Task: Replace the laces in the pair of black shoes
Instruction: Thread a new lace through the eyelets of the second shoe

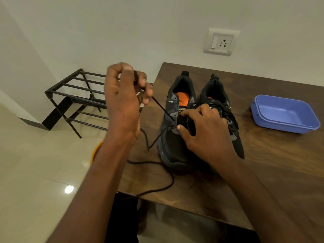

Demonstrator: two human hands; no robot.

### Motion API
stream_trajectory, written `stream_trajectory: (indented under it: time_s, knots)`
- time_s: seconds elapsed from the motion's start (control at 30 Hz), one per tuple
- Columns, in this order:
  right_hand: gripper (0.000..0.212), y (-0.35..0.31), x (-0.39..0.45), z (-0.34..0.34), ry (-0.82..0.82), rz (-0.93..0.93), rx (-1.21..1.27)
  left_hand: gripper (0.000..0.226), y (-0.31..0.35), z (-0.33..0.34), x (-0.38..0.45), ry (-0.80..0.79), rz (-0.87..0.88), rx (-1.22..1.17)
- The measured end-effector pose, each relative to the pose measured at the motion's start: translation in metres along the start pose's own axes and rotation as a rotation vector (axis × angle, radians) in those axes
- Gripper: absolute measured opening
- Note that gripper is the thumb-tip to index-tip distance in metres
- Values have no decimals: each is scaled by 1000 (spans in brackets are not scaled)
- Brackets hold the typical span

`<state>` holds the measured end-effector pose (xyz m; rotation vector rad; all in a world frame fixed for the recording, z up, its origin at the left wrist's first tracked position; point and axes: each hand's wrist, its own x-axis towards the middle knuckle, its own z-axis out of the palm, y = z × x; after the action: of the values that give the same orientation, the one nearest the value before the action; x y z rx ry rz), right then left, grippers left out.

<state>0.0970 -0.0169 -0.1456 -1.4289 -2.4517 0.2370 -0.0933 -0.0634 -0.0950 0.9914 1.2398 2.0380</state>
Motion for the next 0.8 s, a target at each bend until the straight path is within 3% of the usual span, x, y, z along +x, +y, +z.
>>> stream_trajectory:
  time_s: [0.07, 0.17, 0.27, 0.43, 0.57, 0.67, 0.73, 0.8]
  knots:
    - [51, 2, 0, -2, 21, 5, -28, 9, -4, -1, 3, -58, 62, 340]
    - [55, 4, 1, -3, 13, 10, 16, 14, -29, 2, -10, -332, -10, 948]
    - [59, 6, 3, -6, -4, 11, 51, 13, -41, 3, -15, -379, -87, 1097]
    - [64, 8, 5, -10, -27, 23, 111, 4, -36, -5, -6, -327, -153, 850]
    - [66, 6, 4, -9, 0, 20, 105, 11, -43, 3, -15, -469, -233, 937]
    - [66, 5, 3, -9, 12, 20, 87, 8, -47, 7, -17, -499, -151, 961]
    - [66, 4, 2, -10, 13, 22, 55, 10, -39, 7, -13, -395, -109, 631]
    - [66, 3, 1, -13, 17, 22, 27, 17, -23, 5, -6, -223, -154, 39]
